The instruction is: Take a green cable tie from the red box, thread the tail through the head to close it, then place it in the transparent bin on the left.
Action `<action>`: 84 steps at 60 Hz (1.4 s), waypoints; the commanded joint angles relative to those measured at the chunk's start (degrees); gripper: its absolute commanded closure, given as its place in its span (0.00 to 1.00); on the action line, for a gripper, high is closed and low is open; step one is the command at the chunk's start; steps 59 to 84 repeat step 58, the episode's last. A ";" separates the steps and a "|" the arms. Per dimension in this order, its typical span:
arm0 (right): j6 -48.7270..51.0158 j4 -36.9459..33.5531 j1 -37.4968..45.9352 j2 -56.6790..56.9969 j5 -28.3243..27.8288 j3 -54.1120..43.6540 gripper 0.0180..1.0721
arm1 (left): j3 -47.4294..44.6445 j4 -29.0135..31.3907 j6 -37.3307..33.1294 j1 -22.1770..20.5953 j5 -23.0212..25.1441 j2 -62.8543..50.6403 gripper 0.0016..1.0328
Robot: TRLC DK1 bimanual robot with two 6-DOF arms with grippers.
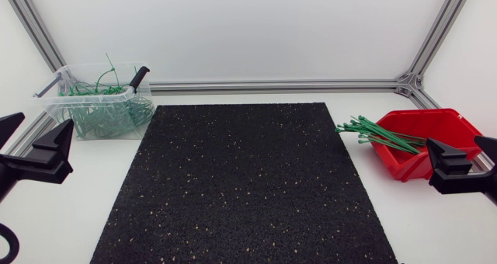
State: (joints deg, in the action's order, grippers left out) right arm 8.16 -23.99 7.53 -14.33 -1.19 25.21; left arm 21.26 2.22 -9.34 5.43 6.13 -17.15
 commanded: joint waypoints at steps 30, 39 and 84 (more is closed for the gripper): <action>-5.67 16.63 -5.29 10.03 0.96 -17.78 0.05 | -17.59 -1.98 7.88 -4.50 -5.04 14.14 0.04; -7.16 21.03 -6.63 12.60 1.10 -22.22 0.05 | -21.26 -2.22 9.34 -5.43 -6.13 17.15 0.04; -8.16 23.99 -7.53 14.33 1.19 -25.21 0.05 | -21.26 -2.22 9.34 -5.43 -6.13 17.15 0.04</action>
